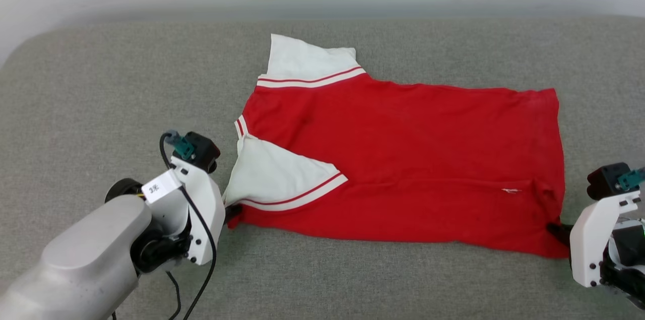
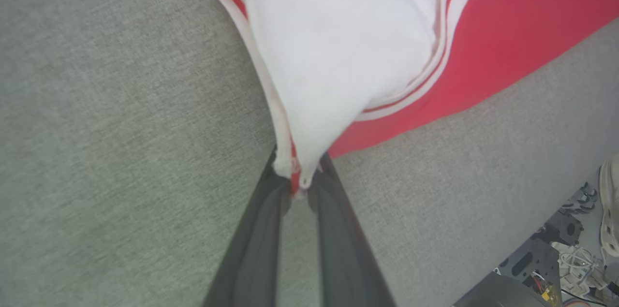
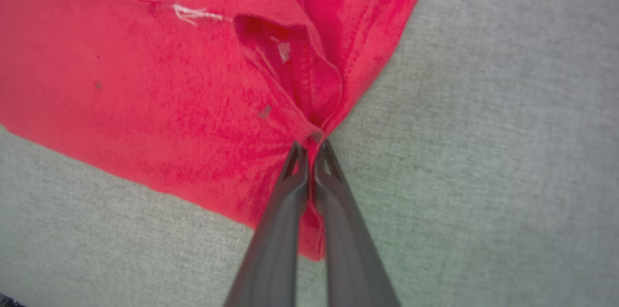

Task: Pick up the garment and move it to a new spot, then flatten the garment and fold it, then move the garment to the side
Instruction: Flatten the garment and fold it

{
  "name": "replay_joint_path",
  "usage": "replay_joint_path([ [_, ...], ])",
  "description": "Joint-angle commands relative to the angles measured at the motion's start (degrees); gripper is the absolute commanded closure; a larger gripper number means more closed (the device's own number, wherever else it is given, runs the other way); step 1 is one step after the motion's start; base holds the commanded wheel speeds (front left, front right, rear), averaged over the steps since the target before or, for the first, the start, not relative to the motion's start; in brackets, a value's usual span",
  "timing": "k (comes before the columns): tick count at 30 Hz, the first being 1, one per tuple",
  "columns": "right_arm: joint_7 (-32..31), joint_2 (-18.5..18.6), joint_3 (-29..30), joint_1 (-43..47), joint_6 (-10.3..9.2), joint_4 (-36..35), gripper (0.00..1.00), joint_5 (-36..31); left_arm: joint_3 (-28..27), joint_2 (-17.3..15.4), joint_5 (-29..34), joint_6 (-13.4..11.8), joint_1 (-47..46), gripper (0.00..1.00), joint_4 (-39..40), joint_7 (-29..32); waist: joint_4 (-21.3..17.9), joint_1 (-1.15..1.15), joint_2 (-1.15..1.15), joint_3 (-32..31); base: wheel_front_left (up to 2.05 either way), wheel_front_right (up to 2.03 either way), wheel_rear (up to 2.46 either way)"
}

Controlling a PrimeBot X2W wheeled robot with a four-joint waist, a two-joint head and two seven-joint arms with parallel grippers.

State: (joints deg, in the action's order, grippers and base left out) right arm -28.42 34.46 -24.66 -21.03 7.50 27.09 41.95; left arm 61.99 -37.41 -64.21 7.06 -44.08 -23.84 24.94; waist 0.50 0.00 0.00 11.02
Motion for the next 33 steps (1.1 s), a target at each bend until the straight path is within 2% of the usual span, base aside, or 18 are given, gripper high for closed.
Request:
replay_joint_path([
  [1,0.64,0.24,-0.47,1.88,-0.03,-0.09,1.0,0.37,-0.17,-0.61,-0.45,0.14,1.1,1.0,-0.01,-0.43,-0.14,0.0,0.0,-1.42,0.0,0.0,0.0],
  [7,3.26,1.68,0.57,3.98,-0.04,-3.9,1.0,1.49,-0.22,-2.81,-1.56,-0.09,4.3,1.0,1.97,-1.46,0.03,0.0,0.0,-4.33,0.0,0.0,0.0],
  [15,3.93,3.02,2.81,9.58,-0.04,-9.3,1.0,2.62,0.42,-6.5,-2.31,-1.73,8.79,1.0,6.88,-2.05,0.5,0.0,0.0,-7.34,0.0,0.0,0.0],
  [22,1.62,3.51,6.26,15.01,-0.04,-13.98,1.0,1.99,0.78,-9.63,-3.85,-4.67,13.6,1.0,12.6,-2.75,0.36,0.0,0.0,-8.93,0.0,0.0,0.0],
  [27,0.08,2.31,8.27,16.33,-0.04,-14.64,1.0,0.53,1.16,-9.26,-3.7,-6.2,15.09,1.0,13.66,-3.54,0.17,0.0,0.0,-7.97,0.0,0.0,0.0],
  [33,-0.91,-0.1,8.98,15.46,-0.04,-11.13,1.0,-0.71,1.27,-7.58,-3.82,-6.21,14.91,1.0,9.92,-3.78,-0.13,0.0,0.0,-5.77,0.0,0.0,0.0],
])
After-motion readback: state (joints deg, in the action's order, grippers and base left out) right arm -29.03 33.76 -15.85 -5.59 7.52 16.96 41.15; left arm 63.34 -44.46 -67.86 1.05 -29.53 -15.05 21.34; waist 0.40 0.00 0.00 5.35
